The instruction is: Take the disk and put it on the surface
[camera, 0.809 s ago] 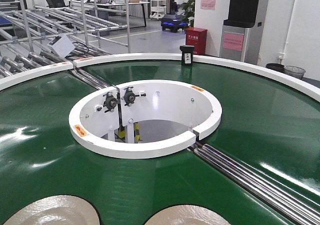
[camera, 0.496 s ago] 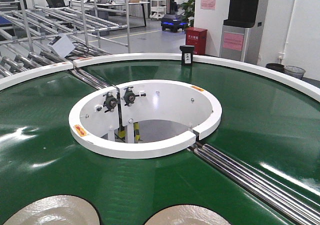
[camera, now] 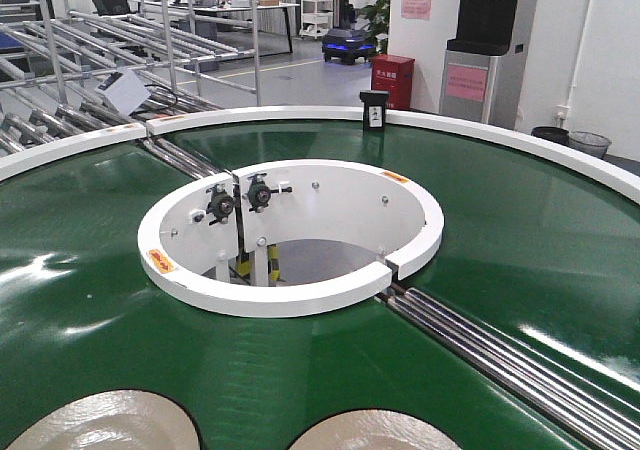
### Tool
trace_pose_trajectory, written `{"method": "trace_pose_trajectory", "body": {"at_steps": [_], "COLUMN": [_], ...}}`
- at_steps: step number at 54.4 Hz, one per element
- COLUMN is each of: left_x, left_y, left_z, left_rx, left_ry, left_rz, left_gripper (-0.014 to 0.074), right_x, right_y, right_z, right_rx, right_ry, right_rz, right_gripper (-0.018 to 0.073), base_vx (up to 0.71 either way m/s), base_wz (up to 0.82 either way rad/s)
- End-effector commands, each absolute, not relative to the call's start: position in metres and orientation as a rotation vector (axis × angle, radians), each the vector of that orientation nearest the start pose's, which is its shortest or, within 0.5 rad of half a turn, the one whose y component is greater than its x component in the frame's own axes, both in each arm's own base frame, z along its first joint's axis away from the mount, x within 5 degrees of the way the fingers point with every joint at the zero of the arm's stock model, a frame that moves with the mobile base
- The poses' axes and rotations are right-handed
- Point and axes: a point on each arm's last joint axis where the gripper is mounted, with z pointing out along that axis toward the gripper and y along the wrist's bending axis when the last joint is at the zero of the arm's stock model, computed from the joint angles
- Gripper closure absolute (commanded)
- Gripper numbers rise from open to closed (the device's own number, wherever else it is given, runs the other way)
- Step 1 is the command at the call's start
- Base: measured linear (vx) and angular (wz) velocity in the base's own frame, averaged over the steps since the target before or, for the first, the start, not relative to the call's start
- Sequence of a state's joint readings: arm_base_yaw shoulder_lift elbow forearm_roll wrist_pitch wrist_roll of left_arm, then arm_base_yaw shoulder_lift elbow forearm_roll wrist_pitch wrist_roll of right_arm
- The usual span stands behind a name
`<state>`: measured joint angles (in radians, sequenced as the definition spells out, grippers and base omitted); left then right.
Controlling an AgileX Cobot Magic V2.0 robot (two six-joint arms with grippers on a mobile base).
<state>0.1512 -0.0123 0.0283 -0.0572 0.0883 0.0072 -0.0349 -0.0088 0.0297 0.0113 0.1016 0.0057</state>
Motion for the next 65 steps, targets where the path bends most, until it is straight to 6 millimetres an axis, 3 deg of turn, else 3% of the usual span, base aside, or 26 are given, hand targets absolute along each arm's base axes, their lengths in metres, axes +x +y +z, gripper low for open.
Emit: {"method": "trace_pose_trajectory", "body": {"at_steps": [1,8,13,18,24,30,35,42,49,57,65], "left_x": [0.056,0.049,0.039,0.028,0.027,0.048,0.081,0.121,0.154,0.166,0.168], "left_y": [0.009,0.009,0.007,0.006,0.005,0.008,0.012,0.017,0.022,0.023,0.019], "left_z": [0.205,0.232,0.269,0.317,0.384,0.443,0.467,0.472,0.458,0.453,0.454], "left_rx": [-0.146,-0.144,-0.151,-0.121,-0.066,-0.041,-0.041,-0.042,-0.063,-0.076,-0.057], "left_ry": [1.441,1.182,1.055,0.992,0.959,1.022,1.153,1.292,1.414,1.435,1.415], "left_rz": [0.08,0.077,0.043,0.075,0.164,0.203,0.191,0.181,0.152,0.134,0.114], "left_gripper": [0.0595,0.0595,0.0595,0.0595,0.0595,0.0595,0.0595,0.0595,0.0595,0.0584,0.0514], "right_x": [0.056,0.053,0.046,0.035,0.027,0.045,0.068,0.112,0.151,0.174,0.178], "right_y": [-0.002,-0.003,-0.003,-0.002,-0.001,-0.002,-0.003,-0.005,-0.006,-0.007,-0.007], "right_z": [0.205,0.222,0.249,0.296,0.369,0.426,0.463,0.48,0.468,0.456,0.451], "right_rx": [0.031,0.058,0.053,0.017,-0.01,-0.013,-0.014,-0.004,0.053,0.089,0.085], "right_ry": [1.496,1.328,1.198,1.117,1.04,1.052,1.083,1.157,1.287,1.366,1.408], "right_rz": [-0.033,-0.003,-0.009,-0.056,-0.101,-0.102,-0.1,-0.082,0.0,0.044,0.045], "right_gripper": [0.0568,0.0568,0.0568,0.0568,0.0568,0.0568,0.0568,0.0568,0.0568,0.0564,0.0508], "base_vx": [0.0,0.0,0.0,0.0,0.0,0.0,0.0,0.0,0.0,0.0,0.0], "base_wz": [0.0,0.0,0.0,0.0,0.0,0.0,0.0,0.0,0.0,0.0,0.0]}}
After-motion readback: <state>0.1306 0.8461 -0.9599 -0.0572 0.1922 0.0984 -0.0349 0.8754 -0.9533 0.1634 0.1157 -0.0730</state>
